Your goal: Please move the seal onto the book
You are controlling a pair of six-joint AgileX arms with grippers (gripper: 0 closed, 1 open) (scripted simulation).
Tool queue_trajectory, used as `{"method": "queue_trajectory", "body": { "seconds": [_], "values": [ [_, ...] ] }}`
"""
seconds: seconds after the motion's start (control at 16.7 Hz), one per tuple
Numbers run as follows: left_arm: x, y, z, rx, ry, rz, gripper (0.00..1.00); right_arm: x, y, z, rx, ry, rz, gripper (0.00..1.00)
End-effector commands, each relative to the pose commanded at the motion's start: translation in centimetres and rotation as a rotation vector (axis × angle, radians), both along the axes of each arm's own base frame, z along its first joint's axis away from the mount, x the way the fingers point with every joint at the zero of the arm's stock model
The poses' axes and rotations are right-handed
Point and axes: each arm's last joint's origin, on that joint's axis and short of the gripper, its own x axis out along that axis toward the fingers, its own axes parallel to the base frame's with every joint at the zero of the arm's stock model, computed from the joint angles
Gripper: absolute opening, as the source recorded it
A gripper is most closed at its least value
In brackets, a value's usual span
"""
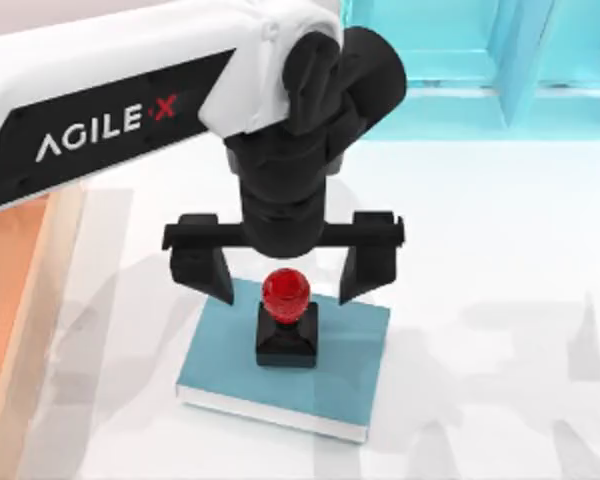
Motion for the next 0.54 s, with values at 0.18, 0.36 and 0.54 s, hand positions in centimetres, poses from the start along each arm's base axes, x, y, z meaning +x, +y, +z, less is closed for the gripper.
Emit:
{"method": "queue_trajectory", "body": {
  "seconds": [0.18,0.36,0.54],
  "values": [
    [0.1,0.0,0.4,0.001,0.001,0.004,1.00,0.0,0.0,0.0,0.000,0.000,0.000,1.00],
    [0.1,0.0,1.8,0.002,0.003,0.002,1.00,0.0,0.0,0.0,0.000,0.000,0.000,1.00],
    [0.0,0.0,3.0,0.000,0.000,0.001,1.00,0.0,0.0,0.0,0.000,0.000,0.000,1.00]
  ]
}}
